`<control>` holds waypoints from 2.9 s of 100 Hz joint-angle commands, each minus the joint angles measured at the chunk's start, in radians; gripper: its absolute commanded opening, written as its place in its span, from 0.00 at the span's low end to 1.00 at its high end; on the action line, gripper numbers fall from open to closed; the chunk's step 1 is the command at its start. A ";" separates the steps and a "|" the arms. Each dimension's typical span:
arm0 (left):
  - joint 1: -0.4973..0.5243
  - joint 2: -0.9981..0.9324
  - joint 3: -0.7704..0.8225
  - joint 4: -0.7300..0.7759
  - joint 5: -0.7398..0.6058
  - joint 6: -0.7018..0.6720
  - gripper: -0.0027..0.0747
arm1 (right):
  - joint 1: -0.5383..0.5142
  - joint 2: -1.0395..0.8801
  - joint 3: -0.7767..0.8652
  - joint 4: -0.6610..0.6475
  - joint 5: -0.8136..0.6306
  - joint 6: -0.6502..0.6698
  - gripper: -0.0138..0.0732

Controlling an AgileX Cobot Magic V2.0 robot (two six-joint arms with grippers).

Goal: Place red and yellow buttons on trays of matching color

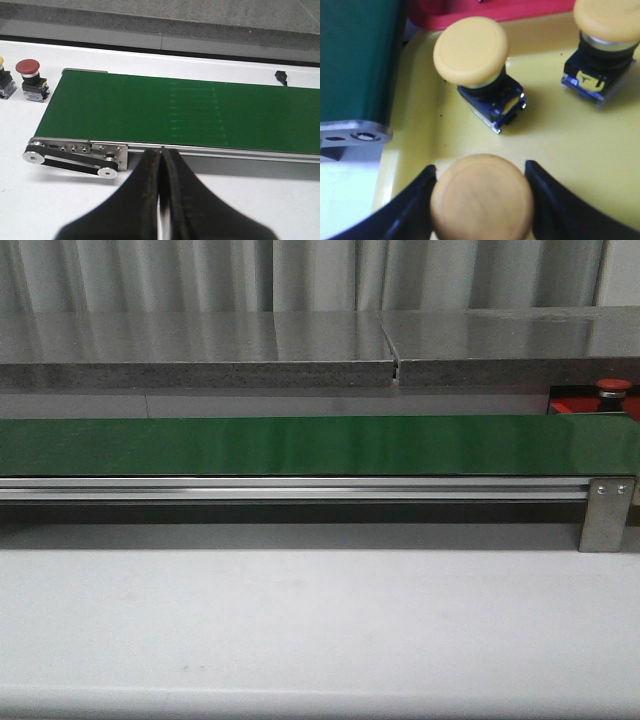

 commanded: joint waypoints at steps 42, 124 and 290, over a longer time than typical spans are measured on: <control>-0.006 -0.002 -0.027 -0.028 -0.062 0.001 0.01 | -0.001 -0.086 -0.018 0.034 0.096 0.035 0.91; -0.006 -0.002 -0.027 -0.028 -0.062 0.001 0.01 | 0.670 -0.631 -0.090 -0.010 -0.706 0.072 0.91; -0.006 -0.001 -0.027 -0.028 -0.058 0.001 0.51 | 0.717 -0.698 -0.157 0.103 -0.646 0.054 0.08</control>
